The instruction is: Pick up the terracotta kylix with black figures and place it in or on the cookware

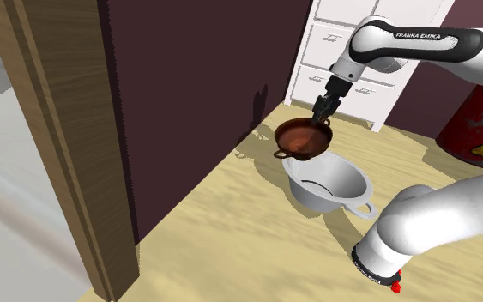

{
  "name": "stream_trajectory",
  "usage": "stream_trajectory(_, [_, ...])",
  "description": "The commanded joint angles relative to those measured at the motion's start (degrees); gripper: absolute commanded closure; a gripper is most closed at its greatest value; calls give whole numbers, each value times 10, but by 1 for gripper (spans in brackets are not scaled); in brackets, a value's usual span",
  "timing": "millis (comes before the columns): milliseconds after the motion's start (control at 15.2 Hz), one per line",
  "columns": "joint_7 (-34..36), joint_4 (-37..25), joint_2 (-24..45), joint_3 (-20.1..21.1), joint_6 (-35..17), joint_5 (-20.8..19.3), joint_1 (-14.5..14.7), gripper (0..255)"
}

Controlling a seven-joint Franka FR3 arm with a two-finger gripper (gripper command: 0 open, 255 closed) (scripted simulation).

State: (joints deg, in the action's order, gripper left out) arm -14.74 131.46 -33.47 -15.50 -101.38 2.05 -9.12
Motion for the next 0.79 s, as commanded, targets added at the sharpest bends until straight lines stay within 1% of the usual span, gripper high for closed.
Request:
stream_trajectory(0, [-15, 13, -31, -12, 19, -13, -13, 255])
stream_trajectory(330, [-59, 36, -98, -45, 65, -49, -46, 255])
stream_trajectory(660, [-107, 42, -149, -83, 112, -88, -79, 255])
stream_trajectory(726, [-108, 51, -151, -84, 105, -90, -80, 255])
